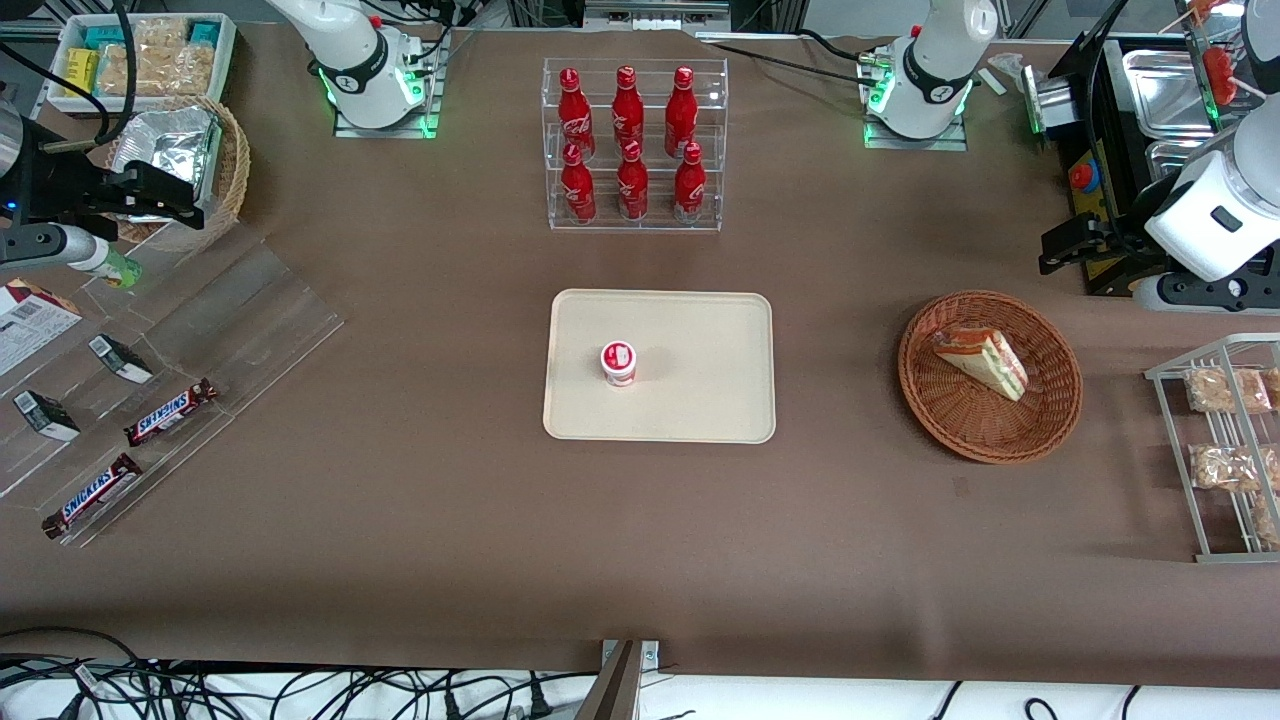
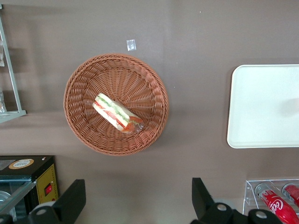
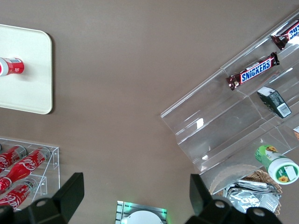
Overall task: Place sandwich from basket to tray
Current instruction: 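Move the left gripper down over the sandwich in the wicker basket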
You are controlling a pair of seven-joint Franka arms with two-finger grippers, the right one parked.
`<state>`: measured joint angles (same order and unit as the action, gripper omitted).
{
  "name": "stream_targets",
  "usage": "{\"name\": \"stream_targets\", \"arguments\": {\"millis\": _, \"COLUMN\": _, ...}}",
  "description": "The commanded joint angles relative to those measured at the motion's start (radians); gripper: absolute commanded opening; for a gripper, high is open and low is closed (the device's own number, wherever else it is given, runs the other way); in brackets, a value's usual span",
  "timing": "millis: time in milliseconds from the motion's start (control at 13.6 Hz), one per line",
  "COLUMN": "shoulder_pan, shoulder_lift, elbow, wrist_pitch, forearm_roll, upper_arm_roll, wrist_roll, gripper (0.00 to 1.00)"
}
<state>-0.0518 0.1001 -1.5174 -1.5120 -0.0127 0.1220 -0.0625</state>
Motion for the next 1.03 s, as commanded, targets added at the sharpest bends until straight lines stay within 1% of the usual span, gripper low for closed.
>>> {"name": "stream_targets", "arguments": {"millis": 0, "shoulder_pan": 0.004, "shoulder_lift": 0.004, "elbow": 0.023, "wrist_pitch": 0.021, "forearm_roll": -0.01, "upper_arm_roll": -0.007, "wrist_roll": 0.023, "gripper": 1.0}}
{"name": "stream_targets", "arguments": {"millis": 294, "shoulder_pan": -0.009, "shoulder_lift": 0.009, "elbow": 0.016, "wrist_pitch": 0.015, "forearm_roll": -0.004, "upper_arm_roll": -0.018, "wrist_roll": 0.017, "gripper": 1.0}}
{"name": "stream_targets", "arguments": {"millis": 515, "shoulder_pan": -0.042, "shoulder_lift": 0.007, "elbow": -0.05, "wrist_pitch": -0.013, "forearm_roll": 0.002, "upper_arm_roll": -0.025, "wrist_roll": -0.008, "gripper": 1.0}}
{"name": "stream_targets", "arguments": {"millis": 662, "shoulder_pan": -0.045, "shoulder_lift": -0.003, "elbow": -0.142, "wrist_pitch": -0.086, "forearm_roll": 0.022, "upper_arm_roll": -0.022, "wrist_roll": -0.112, "gripper": 1.0}}
{"name": "stream_targets", "arguments": {"millis": 956, "shoulder_pan": -0.045, "shoulder_lift": -0.016, "elbow": -0.302, "wrist_pitch": -0.256, "forearm_roll": 0.043, "upper_arm_roll": -0.012, "wrist_roll": -0.38, "gripper": 1.0}}
